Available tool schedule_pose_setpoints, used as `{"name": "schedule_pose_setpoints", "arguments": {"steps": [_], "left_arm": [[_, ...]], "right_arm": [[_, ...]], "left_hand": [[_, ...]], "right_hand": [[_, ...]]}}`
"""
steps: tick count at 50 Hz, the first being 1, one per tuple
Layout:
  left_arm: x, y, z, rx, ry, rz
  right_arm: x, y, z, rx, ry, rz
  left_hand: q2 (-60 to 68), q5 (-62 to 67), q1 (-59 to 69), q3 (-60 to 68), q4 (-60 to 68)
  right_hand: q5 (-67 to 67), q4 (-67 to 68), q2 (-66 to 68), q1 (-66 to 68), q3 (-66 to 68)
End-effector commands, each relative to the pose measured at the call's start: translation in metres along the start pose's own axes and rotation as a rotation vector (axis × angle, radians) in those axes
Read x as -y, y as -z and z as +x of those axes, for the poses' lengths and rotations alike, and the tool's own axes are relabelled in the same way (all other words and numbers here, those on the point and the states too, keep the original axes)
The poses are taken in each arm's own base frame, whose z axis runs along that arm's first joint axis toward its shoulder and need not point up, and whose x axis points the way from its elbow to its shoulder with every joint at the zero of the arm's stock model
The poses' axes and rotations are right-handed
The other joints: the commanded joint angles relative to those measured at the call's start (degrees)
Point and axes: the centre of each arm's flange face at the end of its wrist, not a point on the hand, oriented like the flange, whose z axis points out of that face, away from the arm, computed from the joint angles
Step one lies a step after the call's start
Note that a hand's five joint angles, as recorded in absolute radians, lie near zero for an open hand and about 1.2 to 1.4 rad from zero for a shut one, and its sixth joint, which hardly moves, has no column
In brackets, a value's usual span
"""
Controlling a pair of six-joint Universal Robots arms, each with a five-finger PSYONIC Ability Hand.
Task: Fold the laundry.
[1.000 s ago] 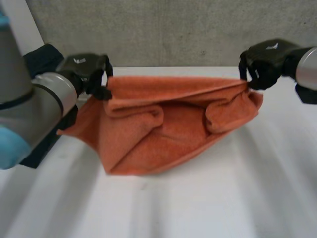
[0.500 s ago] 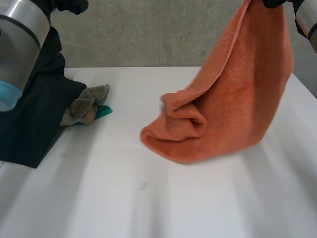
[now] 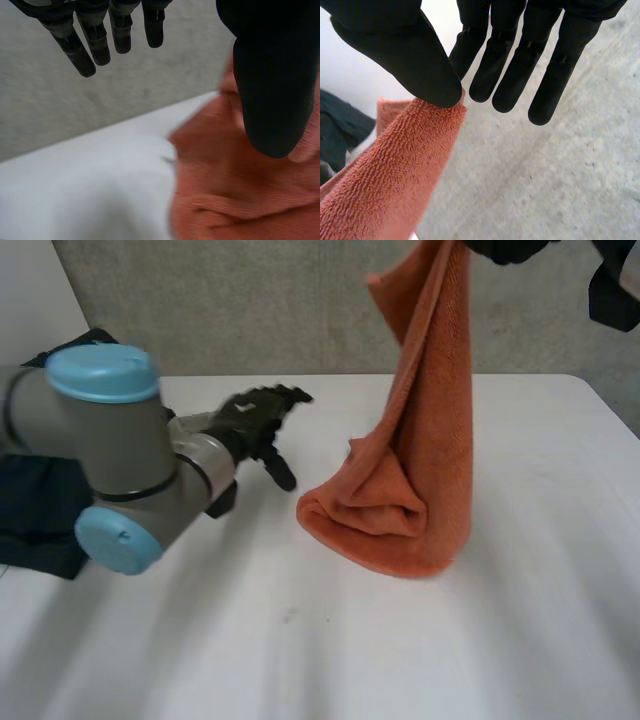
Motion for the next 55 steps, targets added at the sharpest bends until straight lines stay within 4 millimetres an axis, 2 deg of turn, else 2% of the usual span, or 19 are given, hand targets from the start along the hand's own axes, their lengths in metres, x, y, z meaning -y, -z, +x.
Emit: {"name": "schedule_pose_setpoints", "arguments": {"steps": [1,3,5,8,9,12,13,16,17,19,20,25,27,30,36,40,46,54,55], "left_arm": [[-0.031,0.001,0.054,-0.139,0.012,-0.119],[-0.042,0.002,0.066,-0.161,0.031,-0.156],[-0.049,0.005,0.074,-0.176,0.058,-0.184],[-0.055,0.013,0.083,-0.180,0.114,-0.233],[-0.055,0.014,0.083,-0.177,0.123,-0.239],[-0.035,0.017,0.071,-0.111,0.153,-0.203],[-0.016,0.018,0.053,-0.035,0.161,-0.153],[0.014,0.024,0.033,0.046,0.151,-0.067],[0.034,0.028,0.022,0.083,0.137,-0.001],[0.053,0.030,0.012,0.102,0.115,0.069],[0.071,0.032,0.005,0.103,0.094,0.136],[0.096,0.032,0.001,0.032,0.060,0.223],[0.093,0.033,0.006,-0.012,0.055,0.203],[0.073,0.033,0.017,-0.086,0.049,0.121],[0.021,0.040,0.028,-0.102,-0.018,-0.062],[-0.001,0.053,0.030,-0.088,-0.088,-0.145],[-0.020,0.083,0.035,-0.096,-0.147,-0.225],[-0.027,0.106,0.036,-0.100,-0.198,-0.227],[-0.028,0.108,0.036,-0.101,-0.201,-0.233]], "right_arm": [[0.029,0.013,-0.015,0.033,-0.035,0.059],[0.036,0.015,-0.017,0.030,-0.035,0.072],[0.038,0.015,-0.016,0.012,-0.031,0.076],[0.037,0.013,-0.012,-0.020,-0.024,0.067],[0.034,0.013,-0.010,-0.025,-0.020,0.058],[0.015,0.009,-0.001,-0.053,-0.005,-0.007],[0.002,0.007,0.005,-0.070,0.007,-0.050],[-0.020,0.004,0.015,-0.091,0.016,-0.115],[-0.035,0.002,0.020,-0.105,0.017,-0.155],[-0.050,0.001,0.025,-0.124,0.010,-0.197],[-0.066,-0.001,0.029,-0.140,-0.001,-0.237],[-0.106,-0.006,0.023,-0.120,-0.044,-0.337],[-0.119,-0.007,0.016,-0.097,-0.062,-0.374],[-0.141,-0.004,-0.003,-0.040,-0.100,-0.458],[-0.173,0.002,-0.016,-0.014,-0.225,-0.591],[-0.191,0.000,-0.021,0.003,-0.312,-0.630],[-0.209,-0.007,-0.035,0.127,-0.309,-0.642],[-0.235,-0.011,-0.091,0.394,-0.234,-0.626],[-0.239,-0.011,-0.103,0.434,-0.230,-0.620]], "left_hand": [[-1.8,-2.9,-1.2,-2.2,-1.6],[-1.8,-2.9,-1.2,-2.2,-1.6],[9.1,8.0,9.7,8.7,9.3],[58.1,57.0,58.7,57.7,58.3],[68.1,67.0,68.7,67.7,68.3],[68.2,67.1,68.8,67.8,68.4],[68.2,67.1,68.8,67.8,68.4],[68.2,67.1,68.8,67.8,68.4],[68.2,67.1,68.8,67.8,68.4],[68.2,67.1,68.8,67.8,68.4],[68.2,67.1,68.8,67.8,68.4],[68.2,67.1,68.8,67.8,68.4],[68.2,67.1,68.8,67.8,68.4],[68.2,67.1,68.8,67.8,68.4],[68.2,67.1,68.8,67.8,68.4],[68.2,67.1,68.8,67.8,68.4],[68.2,67.1,68.8,67.8,68.4],[68.2,67.1,68.8,67.8,68.4],[68.2,67.1,68.8,67.8,68.4]], "right_hand": [[11.4,11.3,12.4,15.8,11.8],[11.4,11.3,12.4,15.8,11.8],[11.4,11.3,12.4,15.8,11.8],[11.4,11.3,12.4,15.8,11.8],[11.4,11.3,12.4,15.8,11.8],[11.4,11.3,12.4,15.8,11.8],[11.4,11.3,12.4,15.8,11.8],[11.4,11.3,12.4,15.8,11.8],[11.4,11.3,12.4,15.8,11.8],[11.4,11.3,12.4,15.8,11.8],[11.4,11.3,12.4,15.8,11.8],[11.4,11.3,12.4,15.8,11.8],[11.4,11.3,12.4,15.8,11.8],[-27.3,-27.4,-26.3,-22.9,-26.9],[-49.9,-50.0,-48.9,-45.5,-49.5],[-53.5,-53.6,-52.5,-49.1,-53.1],[-53.4,-53.4,-52.3,-49.0,-52.9],[-53.4,-53.4,-52.3,-49.0,-52.9],[-53.4,-53.4,-52.3,-49.0,-52.9]]}}
